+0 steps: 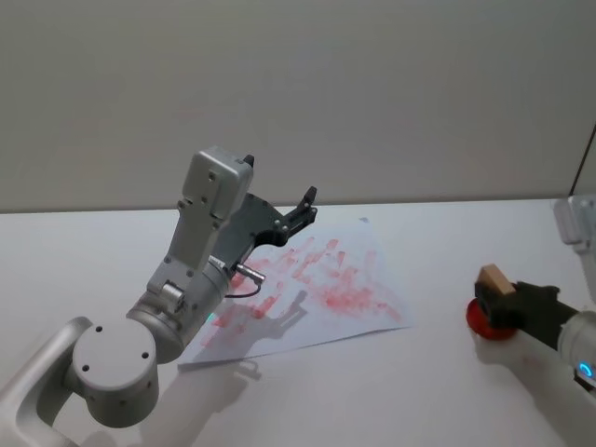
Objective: Use the one hand to pick up the stamp and affix it onto the A4 paper.
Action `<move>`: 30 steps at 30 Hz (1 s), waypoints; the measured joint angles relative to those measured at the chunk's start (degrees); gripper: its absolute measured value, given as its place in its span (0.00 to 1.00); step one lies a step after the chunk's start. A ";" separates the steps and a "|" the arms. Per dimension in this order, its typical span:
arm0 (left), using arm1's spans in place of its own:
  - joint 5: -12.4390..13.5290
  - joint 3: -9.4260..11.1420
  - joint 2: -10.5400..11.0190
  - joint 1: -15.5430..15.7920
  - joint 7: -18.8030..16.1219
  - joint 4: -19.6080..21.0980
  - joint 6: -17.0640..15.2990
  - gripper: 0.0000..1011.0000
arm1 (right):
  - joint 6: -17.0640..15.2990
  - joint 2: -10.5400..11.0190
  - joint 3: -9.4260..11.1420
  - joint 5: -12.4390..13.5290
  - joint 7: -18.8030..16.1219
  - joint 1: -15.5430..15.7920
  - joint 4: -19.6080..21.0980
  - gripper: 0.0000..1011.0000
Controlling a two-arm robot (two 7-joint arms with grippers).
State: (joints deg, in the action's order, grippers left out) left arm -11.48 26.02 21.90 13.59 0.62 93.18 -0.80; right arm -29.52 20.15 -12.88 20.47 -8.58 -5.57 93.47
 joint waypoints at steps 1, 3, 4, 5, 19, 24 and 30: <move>0.00 0.00 0.00 0.00 0.00 0.00 0.00 0.99 | -0.19 0.08 0.06 0.20 0.21 0.12 0.07 0.22; 0.00 0.00 0.00 0.00 0.00 0.00 0.00 0.99 | -0.92 0.51 0.39 0.86 0.82 0.69 0.32 0.22; 0.00 0.00 0.00 0.00 0.00 0.00 0.00 0.99 | -1.07 0.60 0.47 0.97 0.88 0.76 0.33 0.22; 0.00 0.00 0.00 0.00 0.00 0.00 0.00 0.99 | -1.26 0.67 0.53 1.09 0.93 0.80 0.33 0.22; 0.00 0.00 0.00 0.00 0.00 0.00 0.00 0.99 | -2.72 0.77 0.75 0.38 -1.09 -1.07 -1.94 0.22; 0.00 0.00 0.00 0.00 0.00 0.00 0.00 0.99 | -2.91 0.67 0.67 -0.05 -1.81 -1.72 -2.61 0.27; 0.00 0.00 0.00 0.00 0.00 0.00 0.00 0.99 | -3.08 0.57 0.60 -0.39 -2.39 -2.23 -3.18 0.42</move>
State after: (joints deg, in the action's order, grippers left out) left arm -11.48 26.03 21.89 13.58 0.62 93.17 -0.79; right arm -32.60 20.72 -12.28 20.09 -10.97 -7.80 90.29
